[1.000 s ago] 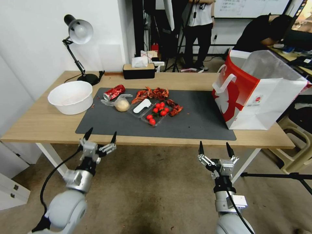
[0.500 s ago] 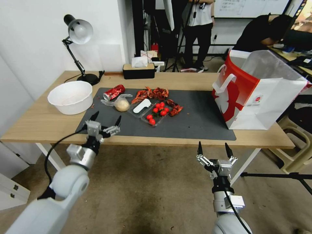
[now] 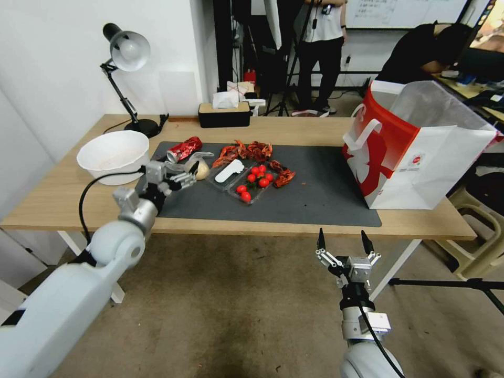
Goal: Pick up the trash from the table and place it into the takeout bag.
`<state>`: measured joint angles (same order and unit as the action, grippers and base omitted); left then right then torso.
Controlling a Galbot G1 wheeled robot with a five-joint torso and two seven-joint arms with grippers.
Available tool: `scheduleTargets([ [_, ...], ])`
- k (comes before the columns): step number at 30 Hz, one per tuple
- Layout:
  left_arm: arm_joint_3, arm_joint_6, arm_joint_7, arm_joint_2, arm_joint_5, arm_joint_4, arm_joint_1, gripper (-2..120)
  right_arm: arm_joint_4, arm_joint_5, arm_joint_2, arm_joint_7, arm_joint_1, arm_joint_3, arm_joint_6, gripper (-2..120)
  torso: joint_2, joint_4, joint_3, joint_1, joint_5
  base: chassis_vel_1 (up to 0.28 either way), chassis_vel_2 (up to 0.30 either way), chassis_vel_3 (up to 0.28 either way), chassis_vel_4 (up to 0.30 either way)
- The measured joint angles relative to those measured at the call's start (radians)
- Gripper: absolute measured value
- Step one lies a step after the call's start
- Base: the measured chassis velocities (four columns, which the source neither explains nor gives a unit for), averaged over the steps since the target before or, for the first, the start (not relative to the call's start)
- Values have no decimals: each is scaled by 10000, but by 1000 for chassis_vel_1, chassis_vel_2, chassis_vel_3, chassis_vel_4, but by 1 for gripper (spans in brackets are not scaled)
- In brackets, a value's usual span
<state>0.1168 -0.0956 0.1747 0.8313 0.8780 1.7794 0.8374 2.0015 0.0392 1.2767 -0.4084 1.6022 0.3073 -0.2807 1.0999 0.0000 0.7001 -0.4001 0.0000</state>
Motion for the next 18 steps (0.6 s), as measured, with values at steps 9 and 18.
scheduleTargets([
  [9, -1227, -1045, 529, 542, 862, -1323, -1400, 100, 0, 21, -12, -81, -33, 151, 40, 100, -1, -2, -1, 0, 0, 0, 0, 0, 0],
  [18, -1908, -1217, 595, 988, 659, -2613, -2286, 100, 1, 56, -37, -144, -79, 227, 80, 100, 0, -1, 0, 0, 1, 0, 0, 0, 0],
])
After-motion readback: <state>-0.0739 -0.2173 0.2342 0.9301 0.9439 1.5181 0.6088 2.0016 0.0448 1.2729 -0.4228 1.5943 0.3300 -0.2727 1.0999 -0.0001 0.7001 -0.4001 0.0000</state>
